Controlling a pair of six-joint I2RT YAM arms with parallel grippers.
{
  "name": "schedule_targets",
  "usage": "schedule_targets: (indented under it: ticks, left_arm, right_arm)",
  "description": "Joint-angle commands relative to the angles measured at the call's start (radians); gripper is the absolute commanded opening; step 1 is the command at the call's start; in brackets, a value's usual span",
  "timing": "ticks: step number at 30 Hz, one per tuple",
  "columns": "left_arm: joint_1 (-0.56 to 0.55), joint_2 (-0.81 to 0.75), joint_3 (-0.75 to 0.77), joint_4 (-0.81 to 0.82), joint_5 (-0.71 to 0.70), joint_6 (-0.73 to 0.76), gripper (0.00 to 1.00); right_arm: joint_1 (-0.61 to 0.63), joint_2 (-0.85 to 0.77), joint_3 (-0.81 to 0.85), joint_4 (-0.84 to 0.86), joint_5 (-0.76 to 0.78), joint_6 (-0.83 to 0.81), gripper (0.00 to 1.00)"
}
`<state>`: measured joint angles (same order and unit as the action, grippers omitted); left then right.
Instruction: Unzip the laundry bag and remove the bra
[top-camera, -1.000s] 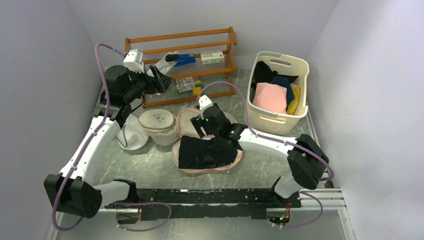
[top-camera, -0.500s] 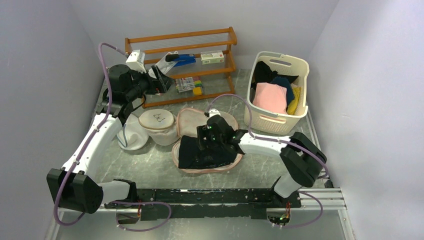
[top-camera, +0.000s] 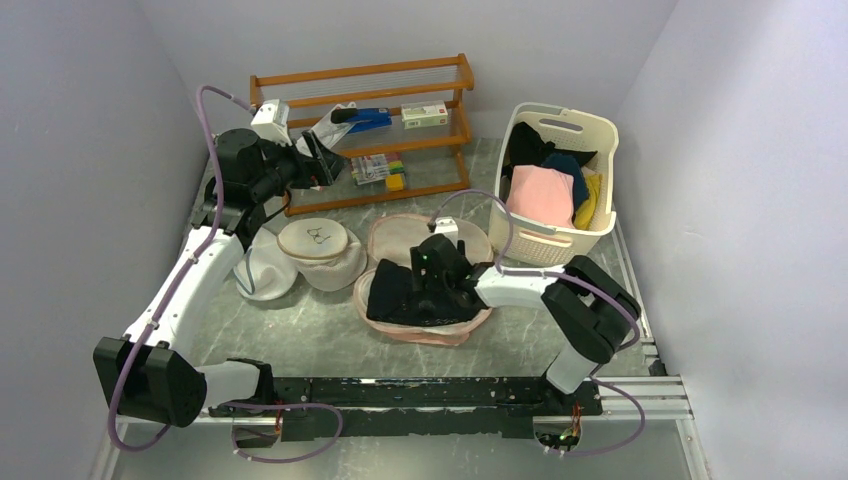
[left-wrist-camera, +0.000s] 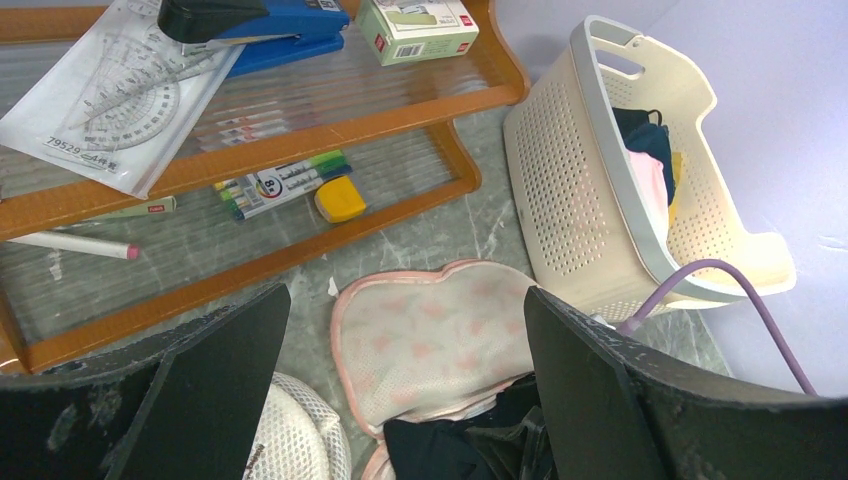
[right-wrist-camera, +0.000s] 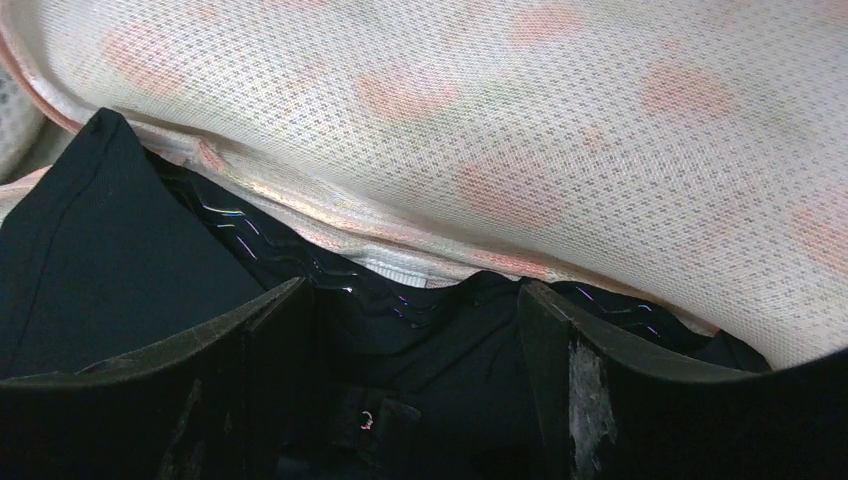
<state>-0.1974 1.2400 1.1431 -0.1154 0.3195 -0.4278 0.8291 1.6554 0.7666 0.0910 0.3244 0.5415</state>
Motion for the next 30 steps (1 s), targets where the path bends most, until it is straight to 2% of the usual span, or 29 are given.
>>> schedule_targets:
  ticks: [1, 8, 12, 17, 20, 24, 30]
  left_arm:
    - [0.015, -0.005, 0.001, 0.046, 0.036, -0.011, 0.99]
    - [0.018, -0.008, -0.002, 0.049, 0.038, -0.012, 0.99]
    - [0.018, -0.002, -0.003, 0.05, 0.038, -0.014, 0.99]
    - [0.02, 0.001, 0.001, 0.045, 0.033, -0.011, 0.99]
    - [0.024, -0.011, 0.001, 0.041, 0.017, -0.003, 0.99]
    - [0.026, -0.035, -0.003, 0.039, -0.012, 0.007, 0.99]
    - [0.027, -0.031, -0.002, 0.04, -0.005, 0.006, 0.99]
  right_arm:
    - [-0.011, -0.035, -0.049, -0.031, 0.131, -0.063, 0.76]
    - [0.002, -0.114, -0.004, -0.093, 0.185, -0.237, 0.77]
    - [0.09, -0.139, 0.092, -0.191, 0.218, -0.249, 0.77]
    - [0.242, -0.085, 0.254, -0.347, 0.313, -0.155, 0.77]
    - [0.3, -0.051, 0.324, -0.391, 0.268, -0.058, 0.77]
    - [0.314, -0.034, 0.338, -0.373, 0.172, 0.075, 0.71]
    - [0.314, 0.038, 0.351, -0.37, 0.17, 0.172, 0.64]
